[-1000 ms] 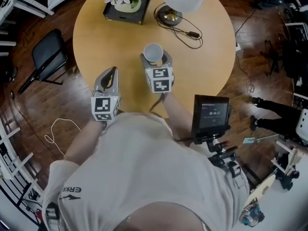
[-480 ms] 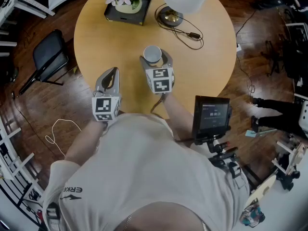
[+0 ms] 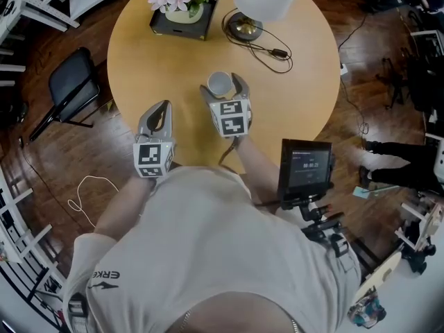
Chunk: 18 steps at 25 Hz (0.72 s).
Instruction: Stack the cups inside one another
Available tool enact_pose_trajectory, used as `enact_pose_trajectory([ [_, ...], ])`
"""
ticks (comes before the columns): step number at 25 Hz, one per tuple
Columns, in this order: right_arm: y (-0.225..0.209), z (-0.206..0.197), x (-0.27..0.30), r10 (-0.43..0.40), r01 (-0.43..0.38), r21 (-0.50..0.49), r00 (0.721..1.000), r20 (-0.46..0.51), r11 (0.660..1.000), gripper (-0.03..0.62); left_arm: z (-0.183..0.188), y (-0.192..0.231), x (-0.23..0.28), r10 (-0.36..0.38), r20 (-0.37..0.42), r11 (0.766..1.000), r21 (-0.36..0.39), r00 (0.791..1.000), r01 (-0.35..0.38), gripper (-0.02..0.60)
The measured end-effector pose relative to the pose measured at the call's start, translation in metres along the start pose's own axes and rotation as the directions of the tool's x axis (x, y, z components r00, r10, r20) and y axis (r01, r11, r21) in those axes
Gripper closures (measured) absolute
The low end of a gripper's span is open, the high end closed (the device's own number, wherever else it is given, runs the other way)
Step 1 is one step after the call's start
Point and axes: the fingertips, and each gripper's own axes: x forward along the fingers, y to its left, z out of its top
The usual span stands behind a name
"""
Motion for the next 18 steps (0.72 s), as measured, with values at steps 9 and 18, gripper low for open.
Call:
enact_pose_trajectory([
  [9,0.002,0.015,-0.013,-0.019,0.020,-0.030,0.999,0.048,0.999,0.141,0.008,-0.005,0.005,-0.027,0.024,1.000,0.011,0.999,0.026,0.580],
  [18,0.007,0.051,-0.063,-0.045,0.058,-0.058,0.979,0.201,0.997,0.137,0.030,-0.021,0.001,-0.074,0.093,0.997,0.036,0.993,0.071,0.580],
])
